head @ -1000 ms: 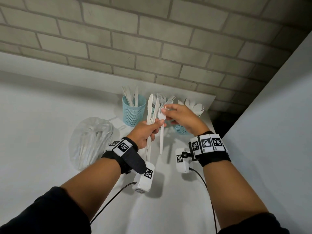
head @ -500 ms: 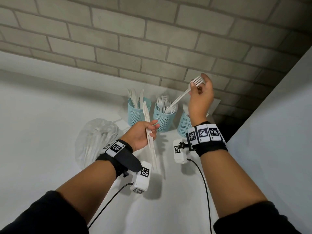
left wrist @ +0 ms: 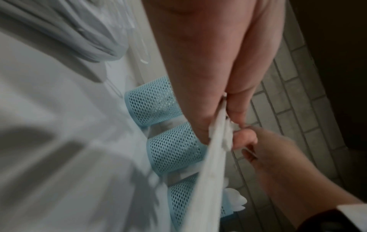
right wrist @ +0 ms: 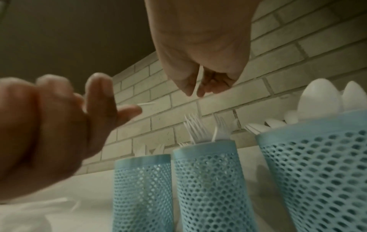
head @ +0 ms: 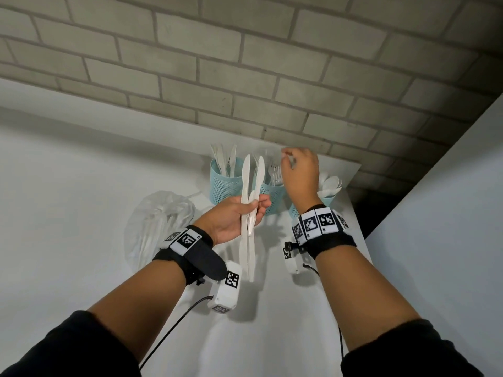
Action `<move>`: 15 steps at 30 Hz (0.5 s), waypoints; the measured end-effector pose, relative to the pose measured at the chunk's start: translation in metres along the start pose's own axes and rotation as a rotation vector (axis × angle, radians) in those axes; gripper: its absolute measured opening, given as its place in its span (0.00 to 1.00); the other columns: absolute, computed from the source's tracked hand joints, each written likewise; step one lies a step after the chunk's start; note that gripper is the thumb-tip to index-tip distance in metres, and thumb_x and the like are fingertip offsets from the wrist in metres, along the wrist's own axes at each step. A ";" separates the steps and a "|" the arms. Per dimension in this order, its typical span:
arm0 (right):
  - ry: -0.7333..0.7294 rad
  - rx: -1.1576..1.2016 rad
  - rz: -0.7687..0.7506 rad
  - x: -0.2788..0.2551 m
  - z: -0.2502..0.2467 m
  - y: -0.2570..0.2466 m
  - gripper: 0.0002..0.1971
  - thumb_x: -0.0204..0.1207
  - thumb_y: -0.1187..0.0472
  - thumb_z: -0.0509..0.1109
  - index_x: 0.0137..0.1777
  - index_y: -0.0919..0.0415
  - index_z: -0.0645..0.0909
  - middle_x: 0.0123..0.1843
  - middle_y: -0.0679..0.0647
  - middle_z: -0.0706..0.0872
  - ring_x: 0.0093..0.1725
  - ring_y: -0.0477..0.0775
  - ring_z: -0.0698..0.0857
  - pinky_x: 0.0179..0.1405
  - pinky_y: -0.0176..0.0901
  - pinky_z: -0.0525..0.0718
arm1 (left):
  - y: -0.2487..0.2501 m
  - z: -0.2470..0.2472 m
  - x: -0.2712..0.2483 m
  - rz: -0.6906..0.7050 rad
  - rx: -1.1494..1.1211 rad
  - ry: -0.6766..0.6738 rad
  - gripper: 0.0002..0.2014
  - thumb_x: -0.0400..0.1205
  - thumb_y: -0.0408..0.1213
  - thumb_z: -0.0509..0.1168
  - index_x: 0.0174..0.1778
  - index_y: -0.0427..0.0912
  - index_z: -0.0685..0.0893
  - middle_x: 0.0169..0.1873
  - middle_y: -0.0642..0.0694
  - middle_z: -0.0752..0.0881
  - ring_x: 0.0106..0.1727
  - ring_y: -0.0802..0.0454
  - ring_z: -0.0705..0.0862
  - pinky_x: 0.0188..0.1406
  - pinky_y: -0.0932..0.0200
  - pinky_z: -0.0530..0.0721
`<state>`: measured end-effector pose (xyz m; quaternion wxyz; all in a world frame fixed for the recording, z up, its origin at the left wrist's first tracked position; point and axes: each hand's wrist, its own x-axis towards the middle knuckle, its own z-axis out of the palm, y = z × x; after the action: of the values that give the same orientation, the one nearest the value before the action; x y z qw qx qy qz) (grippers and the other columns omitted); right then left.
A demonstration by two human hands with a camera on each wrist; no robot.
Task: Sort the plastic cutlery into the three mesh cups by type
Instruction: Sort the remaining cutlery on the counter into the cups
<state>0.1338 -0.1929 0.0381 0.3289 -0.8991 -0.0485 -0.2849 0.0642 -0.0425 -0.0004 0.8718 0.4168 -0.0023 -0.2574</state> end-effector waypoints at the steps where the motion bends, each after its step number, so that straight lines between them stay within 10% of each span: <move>1: 0.035 0.075 -0.016 -0.004 -0.003 -0.005 0.12 0.79 0.63 0.64 0.59 0.63 0.84 0.57 0.58 0.84 0.52 0.55 0.80 0.49 0.34 0.73 | -0.001 0.001 0.000 0.000 0.011 -0.005 0.12 0.86 0.27 0.53 0.59 0.33 0.80 0.43 0.45 0.87 0.35 0.59 0.86 0.40 0.68 0.87; 4: 0.060 0.246 0.020 -0.016 -0.010 -0.021 0.15 0.79 0.59 0.67 0.64 0.62 0.78 0.57 0.56 0.80 0.45 0.48 0.78 0.40 0.21 0.71 | -0.004 0.006 -0.002 -0.003 0.018 -0.020 0.11 0.86 0.29 0.55 0.58 0.34 0.81 0.37 0.48 0.89 0.34 0.59 0.86 0.39 0.68 0.87; 8: -0.165 0.306 0.241 -0.025 -0.021 -0.035 0.24 0.80 0.53 0.66 0.71 0.64 0.68 0.49 0.54 0.80 0.44 0.48 0.78 0.33 0.30 0.74 | -0.008 0.012 -0.004 -0.004 0.042 -0.031 0.10 0.85 0.30 0.57 0.56 0.35 0.82 0.33 0.49 0.89 0.31 0.60 0.85 0.35 0.69 0.86; 12: -0.583 0.380 0.462 -0.031 -0.021 -0.032 0.17 0.81 0.53 0.64 0.52 0.71 0.82 0.42 0.60 0.87 0.40 0.57 0.85 0.44 0.47 0.85 | -0.010 0.019 -0.007 0.007 0.064 -0.028 0.08 0.85 0.30 0.57 0.52 0.35 0.82 0.33 0.48 0.89 0.30 0.60 0.86 0.33 0.69 0.86; 15: -0.582 0.566 0.563 -0.034 -0.024 -0.032 0.15 0.84 0.56 0.59 0.43 0.62 0.82 0.41 0.56 0.88 0.39 0.53 0.86 0.40 0.45 0.84 | -0.011 0.021 -0.010 -0.005 0.119 -0.030 0.09 0.85 0.32 0.57 0.51 0.36 0.82 0.35 0.46 0.91 0.32 0.58 0.88 0.35 0.66 0.88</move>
<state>0.0852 -0.1798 0.0524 0.5972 -0.7949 0.0309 0.1025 0.0463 -0.0592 0.0071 0.8447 0.4642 -0.0295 -0.2649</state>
